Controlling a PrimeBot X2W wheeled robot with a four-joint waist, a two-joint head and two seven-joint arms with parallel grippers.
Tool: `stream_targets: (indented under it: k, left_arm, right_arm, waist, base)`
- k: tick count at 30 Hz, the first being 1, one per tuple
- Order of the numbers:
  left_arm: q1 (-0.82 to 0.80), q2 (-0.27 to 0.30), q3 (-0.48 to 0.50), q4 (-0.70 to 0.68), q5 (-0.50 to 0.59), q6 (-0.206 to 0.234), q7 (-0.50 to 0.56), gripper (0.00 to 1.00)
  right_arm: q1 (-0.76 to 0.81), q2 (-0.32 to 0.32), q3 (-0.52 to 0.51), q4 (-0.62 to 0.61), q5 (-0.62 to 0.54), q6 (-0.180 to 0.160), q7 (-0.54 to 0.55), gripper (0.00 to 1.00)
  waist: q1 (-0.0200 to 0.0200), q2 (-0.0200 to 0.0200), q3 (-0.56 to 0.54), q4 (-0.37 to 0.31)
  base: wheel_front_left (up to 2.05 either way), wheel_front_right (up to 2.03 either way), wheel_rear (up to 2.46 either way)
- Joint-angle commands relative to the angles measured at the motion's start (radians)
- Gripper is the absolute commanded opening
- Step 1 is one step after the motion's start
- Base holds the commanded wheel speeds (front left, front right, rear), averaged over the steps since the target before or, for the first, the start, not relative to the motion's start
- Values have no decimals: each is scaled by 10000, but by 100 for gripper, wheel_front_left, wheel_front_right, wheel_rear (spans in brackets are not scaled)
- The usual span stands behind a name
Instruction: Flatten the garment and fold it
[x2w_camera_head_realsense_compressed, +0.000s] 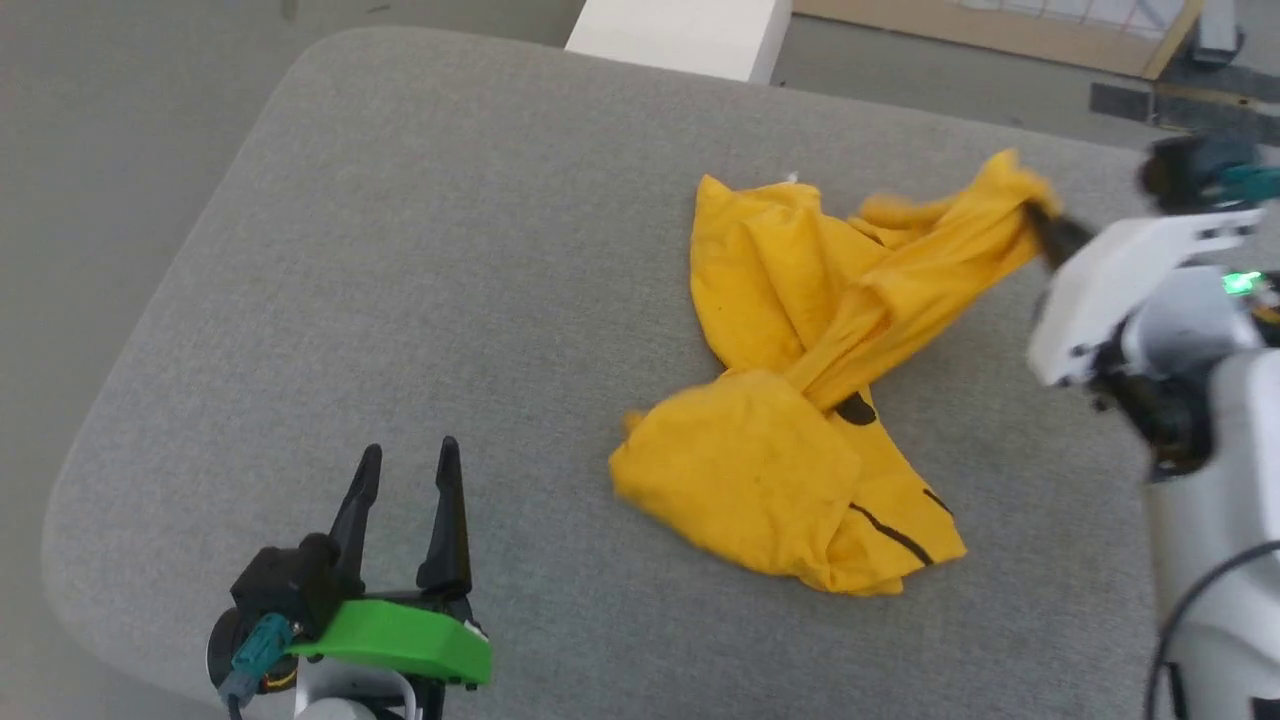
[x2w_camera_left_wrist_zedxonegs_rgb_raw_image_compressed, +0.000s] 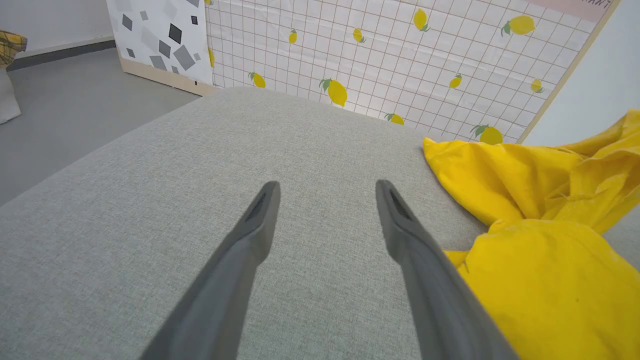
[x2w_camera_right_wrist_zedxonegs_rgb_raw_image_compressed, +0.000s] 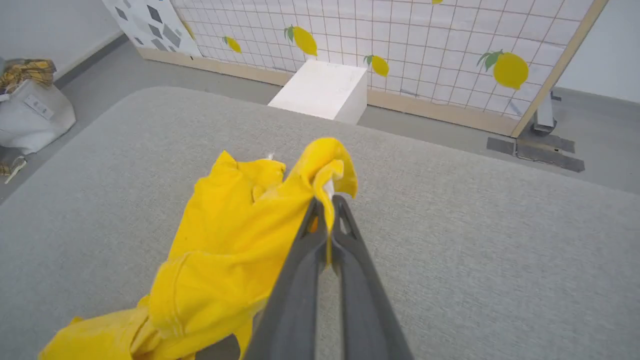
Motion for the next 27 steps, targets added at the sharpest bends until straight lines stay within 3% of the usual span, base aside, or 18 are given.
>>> stream_targets:
  k: [1,5,11,18,19,20,21,27]
  left_arm:
    - [145,60,57,-30,68,-26,-37,100]
    - [283,119,49,-75,86,-14,-36,100]
    - [355,181,-46,-134,91,-25,19,100]
    - [458,290,-82,-165,69,-13,96,100]
    - [490,309,-74,-177,64,3,106,100]
    - [516,325,-70,-188,62,17,117,100]
    - [540,343,-67,-207,61,34,132,100]
    - [482,387,-135,-308,82,64,213,100]
  right_arm:
    - [204,-161,-291,-478,69,-13,85,0]
    - [1151,-274,-1268,-1868,-17,-13,497,0]
    - [3382,335,-3634,-3663,-211,-13,1026,0]
    - [5843,579,-5456,-3600,-845,-13,648,0]
    - [6009,586,-5543,-3393,-740,-13,563,7]
    - [6090,589,-5569,-3222,-651,-13,455,37]
    - [6119,591,-5594,-3043,-573,-13,290,100]
    - [5469,595,-4747,-3260,-12,-13,-233,100]
  waist:
    - [0,0,-322,-338]
    - [0,0,-495,-560]
    - [0,0,-592,-660]
    - [0,0,-663,-686]
    - [0,0,-683,-719]
    - [0,0,-704,-754]
    - [0,0,-718,-793]
    - [0,0,-791,-949]
  base:
    - [0,0,0]
    - [0,0,0]
    - [0,0,0]
    - [0,0,0]
    - [0,0,0]
    - [0,0,0]
    - [0,0,0]
    - [0,0,0]
